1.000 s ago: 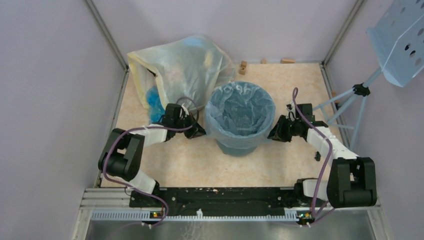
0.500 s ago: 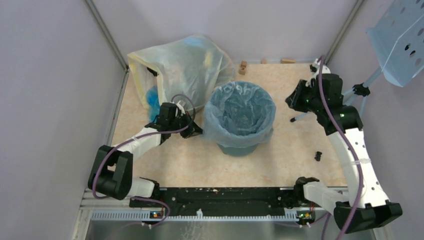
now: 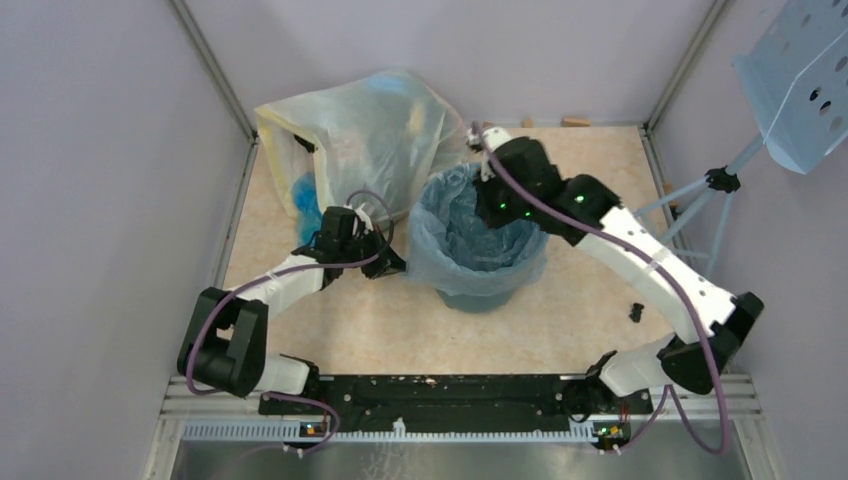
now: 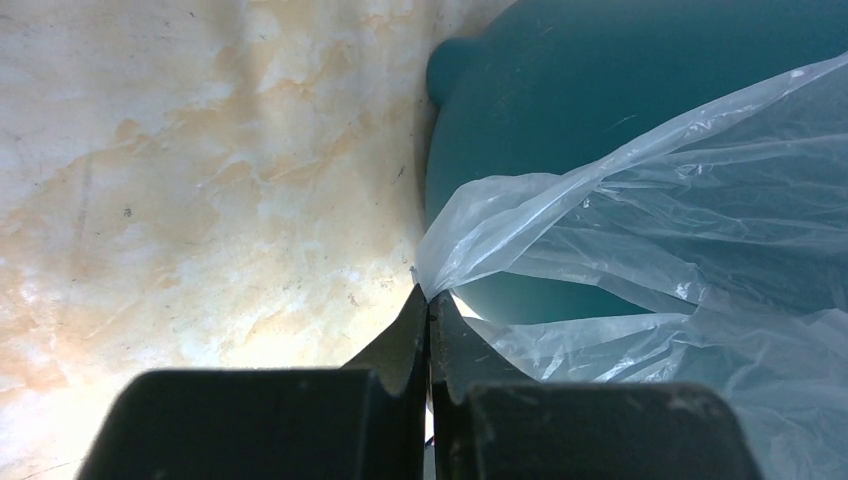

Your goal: Put the trash bags into the trash bin

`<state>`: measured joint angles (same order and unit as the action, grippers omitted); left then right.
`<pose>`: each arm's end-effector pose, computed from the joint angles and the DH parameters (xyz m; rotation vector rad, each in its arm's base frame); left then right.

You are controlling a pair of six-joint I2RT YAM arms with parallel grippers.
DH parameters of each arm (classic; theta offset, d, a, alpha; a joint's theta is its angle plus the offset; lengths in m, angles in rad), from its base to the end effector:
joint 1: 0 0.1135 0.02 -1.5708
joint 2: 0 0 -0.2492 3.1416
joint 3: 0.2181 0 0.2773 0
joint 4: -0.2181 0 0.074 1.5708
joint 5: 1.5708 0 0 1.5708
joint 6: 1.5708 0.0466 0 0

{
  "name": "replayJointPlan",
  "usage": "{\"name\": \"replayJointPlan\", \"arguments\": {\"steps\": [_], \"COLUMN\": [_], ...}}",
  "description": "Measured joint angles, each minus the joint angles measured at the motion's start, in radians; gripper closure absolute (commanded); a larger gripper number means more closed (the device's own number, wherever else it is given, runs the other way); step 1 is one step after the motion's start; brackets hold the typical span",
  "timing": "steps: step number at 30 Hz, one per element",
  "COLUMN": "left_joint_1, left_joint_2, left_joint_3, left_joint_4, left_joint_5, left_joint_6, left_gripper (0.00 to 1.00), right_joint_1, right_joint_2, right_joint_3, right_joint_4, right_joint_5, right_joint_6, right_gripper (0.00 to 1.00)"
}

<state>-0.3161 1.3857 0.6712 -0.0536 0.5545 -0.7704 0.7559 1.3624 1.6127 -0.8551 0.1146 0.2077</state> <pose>0.2772 -0.1165 0.1474 -0.2674 2.4902 -1.1512 0.2327 0.2121 0.4141 -0.5322 2.1373 0.4231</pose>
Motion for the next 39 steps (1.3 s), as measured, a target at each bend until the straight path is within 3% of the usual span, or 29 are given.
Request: {"name": "replayJointPlan", "arguments": {"steps": [7, 20, 23, 33, 39], "left_joint_1": [0.000, -0.007, -0.007, -0.007, -0.007], "left_joint_2": [0.037, 0.082, 0.081, -0.072, -0.101], "left_joint_3": [-0.001, -0.001, -0.001, 0.028, 0.036], "left_joint_4": [0.008, 0.061, 0.061, 0.023, -0.009], "left_joint_5": [-0.002, -0.002, -0.001, -0.020, -0.019], "left_joint_6": [0.011, 0.010, 0.009, -0.017, -0.027], "left_gripper": [1.00, 1.00, 0.94, 0.86, 0.81], "right_joint_1": [0.088, 0.018, 0.001, -0.007, -0.010], "right_joint_2": [0.107, 0.243, 0.264, 0.408, 0.415], "right_joint_3": [-0.220, -0.391, -0.423, -0.480, -0.474], "right_joint_4": [0.024, 0.122, 0.146, 0.211, 0.211], "right_joint_5": [0.007, -0.073, -0.097, -0.156, -0.178], "right_joint_6": [-0.024, 0.024, 0.037, 0.048, 0.051], "right_gripper": [1.00, 1.00, 1.00, 1.00, 1.00]}}
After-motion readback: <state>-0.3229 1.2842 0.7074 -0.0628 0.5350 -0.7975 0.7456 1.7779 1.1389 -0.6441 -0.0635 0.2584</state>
